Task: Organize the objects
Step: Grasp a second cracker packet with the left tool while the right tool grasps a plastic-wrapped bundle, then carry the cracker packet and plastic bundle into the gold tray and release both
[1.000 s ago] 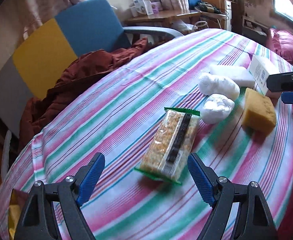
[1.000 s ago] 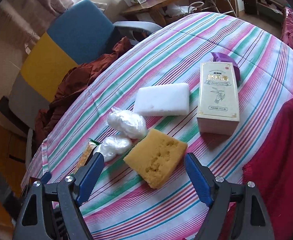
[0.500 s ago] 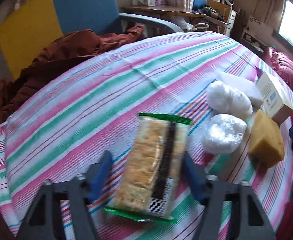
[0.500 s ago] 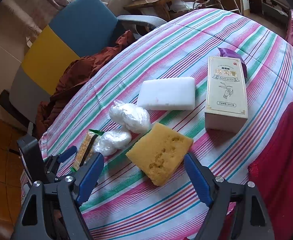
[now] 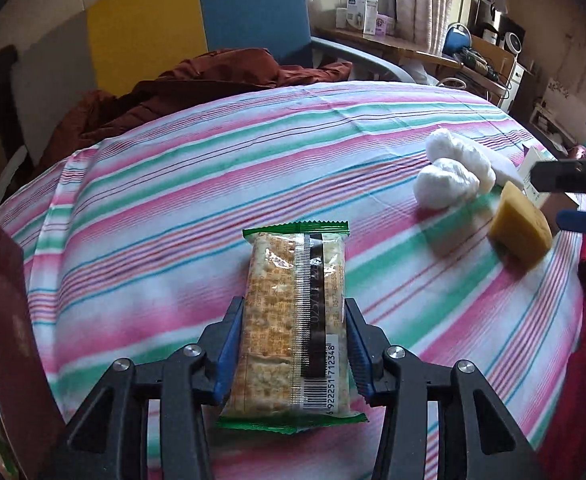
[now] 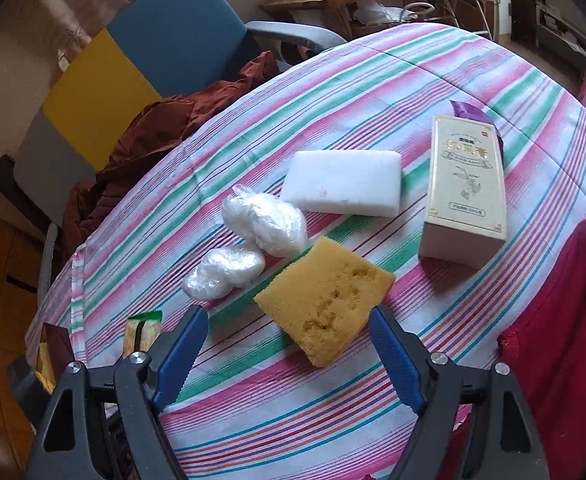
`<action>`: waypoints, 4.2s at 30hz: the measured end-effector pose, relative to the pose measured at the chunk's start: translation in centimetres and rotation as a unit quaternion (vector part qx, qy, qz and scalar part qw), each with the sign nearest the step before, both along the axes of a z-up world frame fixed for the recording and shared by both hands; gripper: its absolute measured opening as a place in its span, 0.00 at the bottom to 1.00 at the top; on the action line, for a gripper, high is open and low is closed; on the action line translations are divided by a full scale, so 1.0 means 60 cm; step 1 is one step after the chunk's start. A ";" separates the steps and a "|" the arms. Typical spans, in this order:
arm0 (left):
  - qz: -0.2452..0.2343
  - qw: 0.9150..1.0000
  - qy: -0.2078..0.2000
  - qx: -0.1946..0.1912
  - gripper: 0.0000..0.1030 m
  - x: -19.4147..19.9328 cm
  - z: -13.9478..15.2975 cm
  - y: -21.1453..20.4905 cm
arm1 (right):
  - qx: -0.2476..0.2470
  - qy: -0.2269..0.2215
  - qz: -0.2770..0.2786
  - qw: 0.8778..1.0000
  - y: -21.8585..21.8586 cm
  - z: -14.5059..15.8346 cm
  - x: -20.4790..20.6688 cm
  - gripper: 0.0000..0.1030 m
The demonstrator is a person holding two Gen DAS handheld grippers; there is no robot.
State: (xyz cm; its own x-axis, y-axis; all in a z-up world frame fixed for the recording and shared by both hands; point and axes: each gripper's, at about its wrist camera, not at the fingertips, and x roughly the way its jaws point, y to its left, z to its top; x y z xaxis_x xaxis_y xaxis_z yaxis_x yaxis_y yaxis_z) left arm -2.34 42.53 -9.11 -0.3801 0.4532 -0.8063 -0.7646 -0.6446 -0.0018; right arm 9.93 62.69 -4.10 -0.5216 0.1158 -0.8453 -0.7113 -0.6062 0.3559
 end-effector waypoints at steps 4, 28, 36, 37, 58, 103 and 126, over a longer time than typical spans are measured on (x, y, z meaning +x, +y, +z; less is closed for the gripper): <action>-0.001 1.000 -0.006 0.011 0.47 0.001 -0.001 -0.013 | 0.023 -0.011 0.054 0.998 -0.033 0.010 -0.030 0.81; -0.006 0.999 -0.003 0.043 0.49 0.002 -0.006 -0.027 | 0.058 -0.050 0.188 0.979 -0.050 -0.050 -0.184 0.37; -0.006 0.999 0.005 0.038 0.49 0.007 -0.006 -0.026 | 0.062 -0.054 0.225 0.971 -0.072 -0.057 -0.188 0.37; -0.006 0.999 0.006 0.038 0.49 0.008 -0.006 -0.025 | 0.060 -0.050 0.225 0.971 -0.070 -0.054 -0.186 0.37; 0.007 0.999 -0.027 0.042 0.44 0.021 0.014 -0.051 | 0.080 -0.051 0.252 0.963 -0.093 -0.041 -0.199 0.37; 0.337 0.921 -0.038 0.191 0.44 -0.057 0.152 -0.659 | 0.109 0.054 0.455 0.882 -0.557 0.103 -0.238 0.37; 0.274 0.944 -0.066 0.174 0.53 -0.011 0.116 -0.615 | 0.087 0.049 0.417 0.903 -0.582 0.091 -0.306 0.78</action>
State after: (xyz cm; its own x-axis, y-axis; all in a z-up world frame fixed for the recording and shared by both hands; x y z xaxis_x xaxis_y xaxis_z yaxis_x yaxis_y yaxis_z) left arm -3.03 5.65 -2.13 -0.5409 0.4634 -0.7019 -0.2949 -0.8860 -0.3577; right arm -8.45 27.76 1.34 -0.5608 -0.2252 -0.7968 0.0491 -0.9697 0.2395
